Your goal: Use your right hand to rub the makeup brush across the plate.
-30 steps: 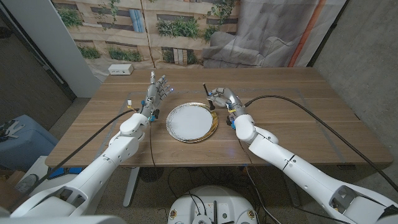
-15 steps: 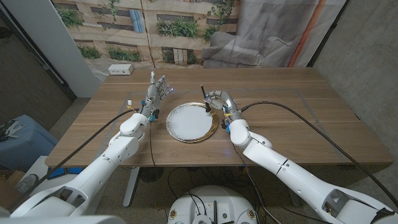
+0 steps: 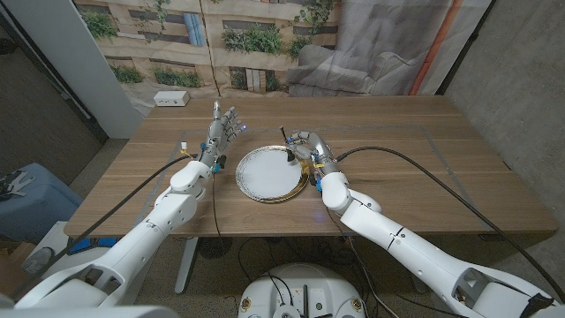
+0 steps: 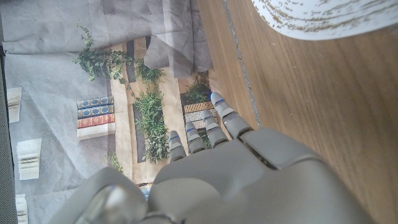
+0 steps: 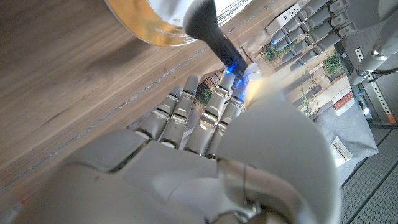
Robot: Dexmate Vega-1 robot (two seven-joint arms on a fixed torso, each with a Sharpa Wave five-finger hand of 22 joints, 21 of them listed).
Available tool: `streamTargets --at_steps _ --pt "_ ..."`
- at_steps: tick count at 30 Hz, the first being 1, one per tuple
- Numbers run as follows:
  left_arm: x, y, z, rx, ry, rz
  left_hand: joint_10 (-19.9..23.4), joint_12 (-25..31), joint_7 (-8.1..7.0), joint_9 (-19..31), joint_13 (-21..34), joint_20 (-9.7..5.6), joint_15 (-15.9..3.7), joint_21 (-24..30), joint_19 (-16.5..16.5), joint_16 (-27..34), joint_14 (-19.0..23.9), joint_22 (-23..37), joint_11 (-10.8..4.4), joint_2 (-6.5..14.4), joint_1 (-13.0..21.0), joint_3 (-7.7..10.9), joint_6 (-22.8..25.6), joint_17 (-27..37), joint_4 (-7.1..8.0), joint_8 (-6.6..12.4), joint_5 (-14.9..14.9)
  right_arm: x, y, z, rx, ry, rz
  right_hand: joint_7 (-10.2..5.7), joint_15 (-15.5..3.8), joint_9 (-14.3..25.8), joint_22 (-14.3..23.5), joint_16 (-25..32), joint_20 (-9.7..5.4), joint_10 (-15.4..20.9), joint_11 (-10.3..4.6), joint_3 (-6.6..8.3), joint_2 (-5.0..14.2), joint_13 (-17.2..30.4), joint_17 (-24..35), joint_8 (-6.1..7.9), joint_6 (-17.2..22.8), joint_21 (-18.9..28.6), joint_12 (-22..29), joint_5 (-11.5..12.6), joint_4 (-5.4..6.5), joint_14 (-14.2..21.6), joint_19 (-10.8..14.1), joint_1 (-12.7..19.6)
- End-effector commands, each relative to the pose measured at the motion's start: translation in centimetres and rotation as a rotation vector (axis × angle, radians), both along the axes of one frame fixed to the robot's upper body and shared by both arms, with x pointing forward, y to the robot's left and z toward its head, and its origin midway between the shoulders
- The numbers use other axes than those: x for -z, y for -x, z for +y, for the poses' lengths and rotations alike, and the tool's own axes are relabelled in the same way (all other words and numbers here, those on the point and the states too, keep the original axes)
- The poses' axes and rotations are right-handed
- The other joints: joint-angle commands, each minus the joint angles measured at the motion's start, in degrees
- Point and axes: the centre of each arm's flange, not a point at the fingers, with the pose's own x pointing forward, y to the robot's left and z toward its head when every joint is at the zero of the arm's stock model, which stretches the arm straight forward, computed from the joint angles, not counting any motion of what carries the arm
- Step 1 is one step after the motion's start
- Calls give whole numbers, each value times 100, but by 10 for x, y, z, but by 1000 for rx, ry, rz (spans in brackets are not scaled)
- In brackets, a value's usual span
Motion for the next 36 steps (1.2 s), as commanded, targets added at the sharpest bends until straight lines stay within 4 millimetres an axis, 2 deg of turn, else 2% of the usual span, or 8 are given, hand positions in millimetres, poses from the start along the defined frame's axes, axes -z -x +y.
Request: streamTargets --at_steps 1,19,36 --pt "0 0 0 0 0 0 13 40 -37 13 15 25 -73 40 50 18 51 27 -39 63 3 -34 -1 10 21 42 32 4 1 10 -21 45 -7 -27 -983 17 26 44 -135 26 9 -43 11 18 35 39 12 52 -15 57 9 -5 57 85" --pt "0 0 0 0 0 0 12 40 -37 13 15 25 -72 41 53 19 53 27 -33 64 3 -35 2 10 21 43 33 6 0 27 -69 106 -28 -23 -966 11 27 67 -143 66 10 -95 25 23 60 65 60 48 -11 59 62 9 56 113" --pt "0 0 0 0 0 0 14 41 -38 13 15 25 -70 36 43 18 50 27 -32 65 4 -37 0 10 21 42 33 5 -6 16 -36 102 -12 -20 -970 5 28 43 -152 80 9 -101 70 25 50 74 68 47 -15 66 87 18 57 123"
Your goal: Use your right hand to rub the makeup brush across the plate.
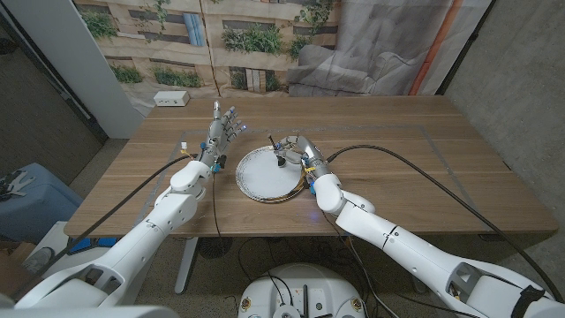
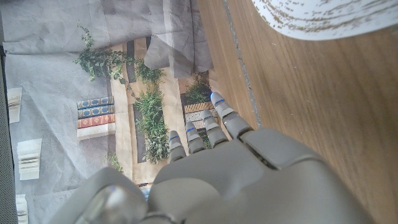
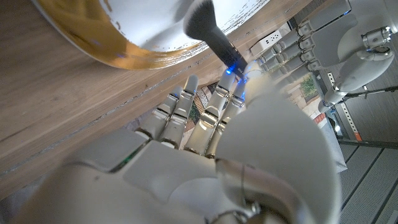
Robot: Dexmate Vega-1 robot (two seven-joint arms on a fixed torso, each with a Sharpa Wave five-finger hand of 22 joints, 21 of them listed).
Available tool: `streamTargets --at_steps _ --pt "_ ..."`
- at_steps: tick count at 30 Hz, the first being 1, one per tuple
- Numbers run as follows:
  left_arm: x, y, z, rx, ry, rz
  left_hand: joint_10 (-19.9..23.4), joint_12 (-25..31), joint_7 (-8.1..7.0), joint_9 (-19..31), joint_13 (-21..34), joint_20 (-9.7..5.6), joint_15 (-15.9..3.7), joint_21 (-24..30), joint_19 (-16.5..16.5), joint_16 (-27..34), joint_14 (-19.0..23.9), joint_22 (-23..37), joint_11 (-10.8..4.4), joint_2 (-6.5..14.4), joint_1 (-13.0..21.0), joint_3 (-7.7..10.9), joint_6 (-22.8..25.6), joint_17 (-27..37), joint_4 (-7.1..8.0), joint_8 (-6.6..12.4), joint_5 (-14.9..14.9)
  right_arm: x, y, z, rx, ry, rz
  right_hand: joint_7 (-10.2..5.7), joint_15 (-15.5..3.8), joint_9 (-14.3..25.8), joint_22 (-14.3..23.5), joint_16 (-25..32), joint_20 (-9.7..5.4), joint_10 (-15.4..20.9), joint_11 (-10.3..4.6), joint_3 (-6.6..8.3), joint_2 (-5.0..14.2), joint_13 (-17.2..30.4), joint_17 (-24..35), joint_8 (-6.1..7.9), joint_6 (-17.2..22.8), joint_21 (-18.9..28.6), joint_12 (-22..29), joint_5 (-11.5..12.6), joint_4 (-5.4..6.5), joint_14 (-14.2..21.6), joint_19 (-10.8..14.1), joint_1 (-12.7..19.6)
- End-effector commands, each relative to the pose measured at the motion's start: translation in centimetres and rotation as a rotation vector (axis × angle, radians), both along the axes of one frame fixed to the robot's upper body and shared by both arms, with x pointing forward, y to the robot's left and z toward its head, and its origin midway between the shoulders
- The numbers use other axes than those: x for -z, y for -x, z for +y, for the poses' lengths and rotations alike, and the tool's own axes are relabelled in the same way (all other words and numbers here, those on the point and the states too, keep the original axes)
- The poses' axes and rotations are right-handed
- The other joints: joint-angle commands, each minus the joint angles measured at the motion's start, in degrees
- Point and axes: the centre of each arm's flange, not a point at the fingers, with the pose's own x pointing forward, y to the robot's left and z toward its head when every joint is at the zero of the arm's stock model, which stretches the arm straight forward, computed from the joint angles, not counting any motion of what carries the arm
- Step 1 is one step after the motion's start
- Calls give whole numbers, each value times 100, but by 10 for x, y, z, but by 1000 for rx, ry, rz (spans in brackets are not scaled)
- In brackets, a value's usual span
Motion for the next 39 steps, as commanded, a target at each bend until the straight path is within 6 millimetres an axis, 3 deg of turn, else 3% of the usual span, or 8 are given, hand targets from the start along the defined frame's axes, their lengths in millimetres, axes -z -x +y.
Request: streamTargets --at_steps 1,18,39 --pt "0 0 0 0 0 0 14 41 -38 13 15 24 -72 37 43 18 49 27 -32 65 4 -37 -1 10 21 42 33 0 -5 -8 27 1 9 11 -971 13 28 -1 -154 54 -10 7 91 25 14 36 37 47 2 20 25 18 57 10" --pt "0 0 0 0 0 0 15 41 -38 13 15 25 -74 38 47 18 49 27 -26 67 4 -39 -3 10 21 41 33 4 -12 -26 82 0 25 13 -971 8 29 -15 -164 62 -7 4 131 35 9 41 40 44 2 28 35 39 50 21" --pt "0 0 0 0 0 0 18 42 -37 13 15 23 -75 37 45 20 53 27 -22 67 4 -41 0 10 21 43 33 1 -1 -42 97 -23 20 14 -963 1 29 -35 -154 68 -7 -20 140 43 1 45 38 45 -1 31 44 62 56 7"
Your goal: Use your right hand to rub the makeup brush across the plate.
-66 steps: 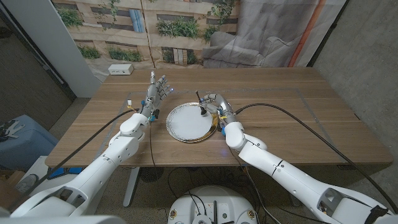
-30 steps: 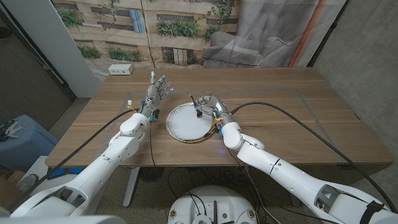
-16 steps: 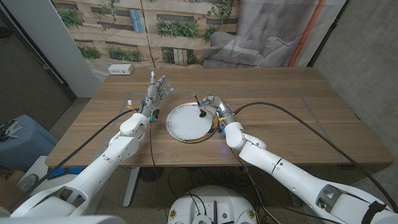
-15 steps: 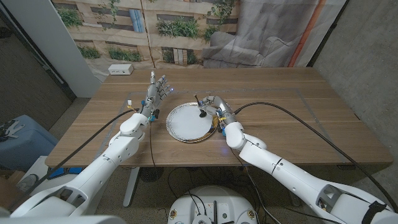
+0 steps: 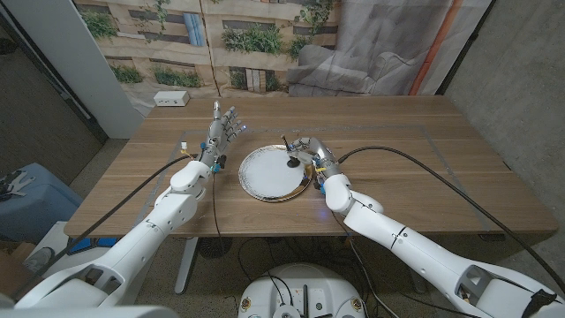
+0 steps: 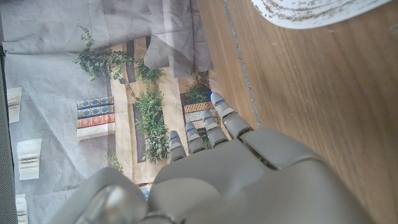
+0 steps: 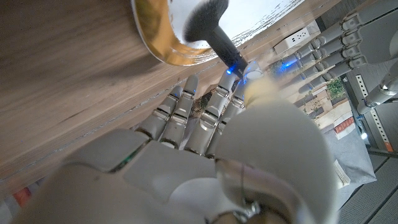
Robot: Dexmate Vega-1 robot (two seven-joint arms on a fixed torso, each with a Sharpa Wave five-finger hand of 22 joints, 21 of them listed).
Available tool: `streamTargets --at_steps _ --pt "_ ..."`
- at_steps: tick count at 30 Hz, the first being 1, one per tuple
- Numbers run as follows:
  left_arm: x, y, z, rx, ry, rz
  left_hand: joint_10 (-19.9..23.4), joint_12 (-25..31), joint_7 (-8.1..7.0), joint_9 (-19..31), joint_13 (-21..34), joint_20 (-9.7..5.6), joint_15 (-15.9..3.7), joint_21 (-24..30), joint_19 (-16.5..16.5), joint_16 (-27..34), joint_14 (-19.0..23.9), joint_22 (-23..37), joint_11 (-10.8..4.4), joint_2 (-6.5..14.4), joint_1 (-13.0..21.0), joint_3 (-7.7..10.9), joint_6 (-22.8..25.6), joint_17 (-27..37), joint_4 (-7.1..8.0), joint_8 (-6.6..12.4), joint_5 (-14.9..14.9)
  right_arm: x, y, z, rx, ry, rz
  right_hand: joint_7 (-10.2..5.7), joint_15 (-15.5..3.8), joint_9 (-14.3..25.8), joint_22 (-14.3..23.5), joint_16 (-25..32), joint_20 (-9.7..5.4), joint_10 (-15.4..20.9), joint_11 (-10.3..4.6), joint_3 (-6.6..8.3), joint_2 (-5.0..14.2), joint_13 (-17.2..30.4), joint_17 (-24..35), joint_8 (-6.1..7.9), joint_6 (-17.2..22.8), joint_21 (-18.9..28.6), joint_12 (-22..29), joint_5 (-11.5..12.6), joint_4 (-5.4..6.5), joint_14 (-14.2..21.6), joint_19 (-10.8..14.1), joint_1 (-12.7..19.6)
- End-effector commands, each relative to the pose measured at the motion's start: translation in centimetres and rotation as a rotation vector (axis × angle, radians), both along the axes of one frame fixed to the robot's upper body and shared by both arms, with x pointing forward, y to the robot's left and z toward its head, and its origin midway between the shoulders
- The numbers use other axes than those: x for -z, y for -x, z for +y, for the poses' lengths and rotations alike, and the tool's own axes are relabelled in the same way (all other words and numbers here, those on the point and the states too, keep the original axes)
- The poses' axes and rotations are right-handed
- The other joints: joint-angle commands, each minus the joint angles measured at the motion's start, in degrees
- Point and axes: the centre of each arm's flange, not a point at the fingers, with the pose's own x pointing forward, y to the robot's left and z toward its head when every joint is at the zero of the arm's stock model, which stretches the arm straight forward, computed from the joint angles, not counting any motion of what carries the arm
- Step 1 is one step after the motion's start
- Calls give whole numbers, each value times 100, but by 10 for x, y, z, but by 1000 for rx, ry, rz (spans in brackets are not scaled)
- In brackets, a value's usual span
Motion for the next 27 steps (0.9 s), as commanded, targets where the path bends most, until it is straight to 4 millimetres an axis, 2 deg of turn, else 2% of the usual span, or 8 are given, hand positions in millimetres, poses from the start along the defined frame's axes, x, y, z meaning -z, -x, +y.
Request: streamTargets --at_steps 1,27 --pt "0 0 0 0 0 0 18 42 -38 13 15 23 -78 38 46 21 57 27 -20 67 4 -42 0 10 21 43 33 -4 7 -7 0 -22 -12 12 -939 19 29 -31 -155 49 12 3 72 17 -2 37 38 45 26 53 20 37 55 1" --pt "0 0 0 0 0 0 14 40 -38 13 15 23 -75 38 46 18 49 27 -22 67 4 -44 1 10 21 43 34 -7 11 -23 32 -14 -26 9 -942 13 29 -67 -156 41 13 -26 89 23 -15 38 25 45 13 56 30 46 54 -27"
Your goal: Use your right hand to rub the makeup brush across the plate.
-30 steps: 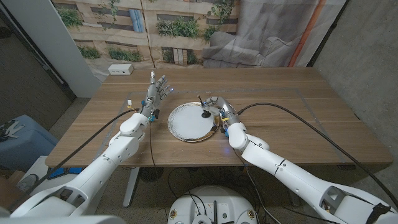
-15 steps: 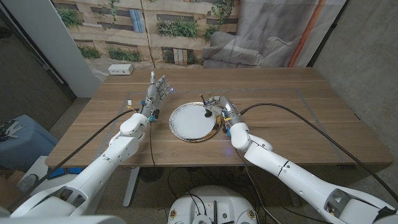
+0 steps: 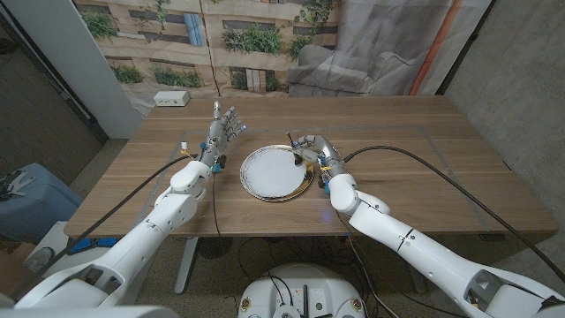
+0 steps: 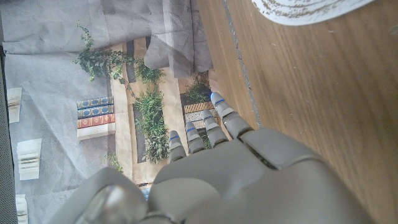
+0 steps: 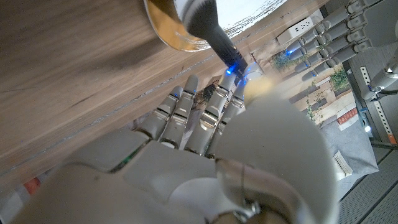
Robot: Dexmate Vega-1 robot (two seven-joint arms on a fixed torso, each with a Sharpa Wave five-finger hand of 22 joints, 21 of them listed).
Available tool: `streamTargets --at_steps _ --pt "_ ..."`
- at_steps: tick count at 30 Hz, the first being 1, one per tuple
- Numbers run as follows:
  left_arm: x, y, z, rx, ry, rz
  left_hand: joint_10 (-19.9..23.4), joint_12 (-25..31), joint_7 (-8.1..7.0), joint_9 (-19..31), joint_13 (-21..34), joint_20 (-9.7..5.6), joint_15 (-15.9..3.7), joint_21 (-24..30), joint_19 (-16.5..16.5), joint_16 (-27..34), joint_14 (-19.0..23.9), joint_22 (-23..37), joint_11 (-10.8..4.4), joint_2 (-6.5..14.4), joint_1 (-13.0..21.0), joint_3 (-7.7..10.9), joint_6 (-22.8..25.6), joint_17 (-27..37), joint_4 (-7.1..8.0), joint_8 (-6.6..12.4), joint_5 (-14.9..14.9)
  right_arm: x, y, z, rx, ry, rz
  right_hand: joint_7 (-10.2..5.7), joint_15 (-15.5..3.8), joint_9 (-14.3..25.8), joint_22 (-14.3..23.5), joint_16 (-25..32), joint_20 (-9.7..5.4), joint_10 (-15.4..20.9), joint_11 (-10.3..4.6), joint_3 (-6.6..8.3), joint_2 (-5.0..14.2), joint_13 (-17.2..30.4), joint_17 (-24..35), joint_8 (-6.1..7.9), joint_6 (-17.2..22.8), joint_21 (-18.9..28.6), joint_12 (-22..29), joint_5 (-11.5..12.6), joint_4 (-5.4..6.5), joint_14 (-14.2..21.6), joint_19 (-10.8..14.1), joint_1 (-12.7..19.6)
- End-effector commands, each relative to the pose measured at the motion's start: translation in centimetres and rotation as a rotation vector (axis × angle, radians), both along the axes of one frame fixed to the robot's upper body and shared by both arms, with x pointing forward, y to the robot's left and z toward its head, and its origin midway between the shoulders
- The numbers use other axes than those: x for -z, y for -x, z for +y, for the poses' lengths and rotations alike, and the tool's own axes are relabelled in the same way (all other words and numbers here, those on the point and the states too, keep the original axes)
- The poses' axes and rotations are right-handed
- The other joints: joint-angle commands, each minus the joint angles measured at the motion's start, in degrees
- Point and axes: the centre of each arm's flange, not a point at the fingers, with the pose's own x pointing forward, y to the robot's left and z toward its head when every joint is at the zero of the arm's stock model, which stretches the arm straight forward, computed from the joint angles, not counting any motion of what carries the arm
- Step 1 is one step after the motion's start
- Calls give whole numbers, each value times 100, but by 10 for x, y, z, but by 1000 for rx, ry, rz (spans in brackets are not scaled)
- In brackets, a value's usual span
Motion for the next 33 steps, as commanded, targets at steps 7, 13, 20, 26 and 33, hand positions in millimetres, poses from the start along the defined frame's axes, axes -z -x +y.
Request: streamTargets --at_steps 7,13,20,26,33 --pt "0 0 0 0 0 0 11 39 -37 13 15 28 -71 38 46 17 47 27 -28 67 5 -45 0 10 21 42 34 -1 3 -11 27 12 -7 9 -949 20 29 -18 -152 38 11 -12 44 21 18 46 24 45 30 35 5 56 55 21" --pt "0 0 0 0 0 0 7 38 -37 13 15 26 -77 39 48 18 49 27 -32 67 4 -46 0 10 21 42 34 -1 0 -6 14 15 0 10 -939 19 29 -37 -147 33 12 -14 50 21 9 47 22 45 25 37 11 52 55 10" --pt "0 0 0 0 0 0 14 40 -38 13 15 23 -78 39 48 19 51 27 -34 68 4 -46 -1 10 21 42 34 1 -3 2 -7 18 11 11 -940 17 29 -39 -147 29 14 -28 47 22 10 46 16 46 21 36 14 56 57 -3" --pt "0 0 0 0 0 0 12 39 -38 13 15 22 -74 38 48 19 52 27 -33 68 4 -47 -2 10 21 42 34 0 -3 7 -28 16 9 11 -945 16 29 -49 -148 27 15 -30 53 25 6 44 7 45 19 38 15 56 54 -8" --pt "0 0 0 0 0 0 19 43 -37 13 15 28 -75 39 49 19 52 27 -25 68 4 -48 -1 10 21 42 34 0 -3 14 -52 18 7 9 -944 15 29 -52 -146 24 15 -38 53 26 6 44 4 45 17 38 15 58 55 -14"
